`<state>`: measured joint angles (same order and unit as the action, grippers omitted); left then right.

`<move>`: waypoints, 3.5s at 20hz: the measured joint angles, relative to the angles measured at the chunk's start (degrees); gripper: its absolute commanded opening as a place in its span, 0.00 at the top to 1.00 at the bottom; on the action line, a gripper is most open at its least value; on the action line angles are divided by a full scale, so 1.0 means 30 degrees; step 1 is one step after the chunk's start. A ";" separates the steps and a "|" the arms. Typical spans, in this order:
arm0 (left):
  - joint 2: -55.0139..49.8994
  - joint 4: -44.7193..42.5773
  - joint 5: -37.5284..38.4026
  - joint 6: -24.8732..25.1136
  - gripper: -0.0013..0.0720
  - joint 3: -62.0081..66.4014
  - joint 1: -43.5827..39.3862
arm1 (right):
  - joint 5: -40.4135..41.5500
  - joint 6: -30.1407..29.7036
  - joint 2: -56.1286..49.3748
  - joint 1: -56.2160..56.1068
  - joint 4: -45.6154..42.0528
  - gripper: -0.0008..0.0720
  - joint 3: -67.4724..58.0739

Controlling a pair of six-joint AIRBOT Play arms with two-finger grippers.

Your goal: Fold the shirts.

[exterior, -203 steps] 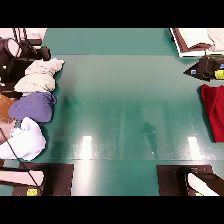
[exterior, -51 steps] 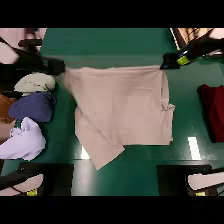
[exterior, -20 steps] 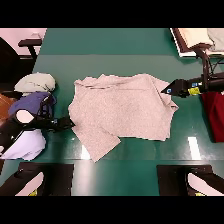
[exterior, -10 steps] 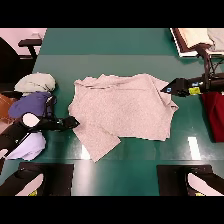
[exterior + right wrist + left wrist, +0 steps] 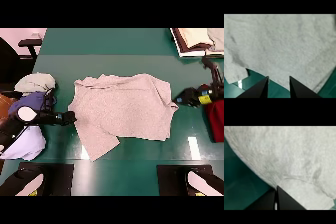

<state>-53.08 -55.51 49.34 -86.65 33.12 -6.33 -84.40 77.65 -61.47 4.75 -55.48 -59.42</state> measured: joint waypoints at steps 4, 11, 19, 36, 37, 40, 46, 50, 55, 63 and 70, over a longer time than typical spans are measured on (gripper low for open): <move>0.0000 -0.0138 0.0568 0.0342 0.95 0.0867 0.0000 | 0.0437 0.0233 0.1239 0.3133 -0.1151 0.57 0.4459; 0.0000 0.0015 0.0634 0.0495 0.96 0.1158 0.0000 | 0.1931 -0.0328 0.0721 0.4991 -0.0699 0.72 0.9632; 0.0000 0.0109 0.0780 0.0532 0.96 0.1180 0.0000 | 0.2973 -0.0721 -0.0787 0.3191 0.0029 0.72 1.0440; 0.0000 0.0138 0.1384 0.0539 0.96 0.1188 0.0000 | 0.4233 -0.0685 -0.0437 0.2412 0.0146 0.95 1.0513; 0.0000 0.0138 0.1479 0.0539 0.96 0.1188 0.0000 | 0.4204 -0.0685 -0.0495 0.2412 0.0146 0.97 1.0506; 0.0160 0.0109 0.1756 0.0539 0.96 0.1362 0.0000 | 0.4080 -0.0685 0.0080 0.2404 -0.0095 0.97 1.0477; 0.1902 -0.0379 0.3235 0.0539 0.96 0.5916 0.0117 | 0.2215 -0.0597 0.3810 0.2397 -0.0058 0.97 0.6827; 0.2943 -0.1297 0.4444 0.0539 0.96 1.2968 0.0197 | 0.1690 -0.0073 0.6098 0.2397 -0.0073 0.97 0.0605; 0.3497 -0.2878 0.4794 0.0452 0.96 2.2804 0.0211 | 0.1996 0.0408 0.7045 0.2397 -0.1450 0.97 -0.8342; 0.3621 -0.5901 0.4867 -0.1654 0.96 2.8815 0.0204 | 0.1158 0.1559 0.5901 0.2433 -0.5340 0.97 -1.7675; 0.1588 -0.7125 0.6258 -0.2521 0.96 2.0786 0.0204 | -0.1749 0.2295 0.1151 0.1996 -0.4532 0.97 -1.6888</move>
<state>-48.31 -76.88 68.12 -94.21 95.48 -5.72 -89.65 84.53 -58.02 10.74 -69.08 -110.08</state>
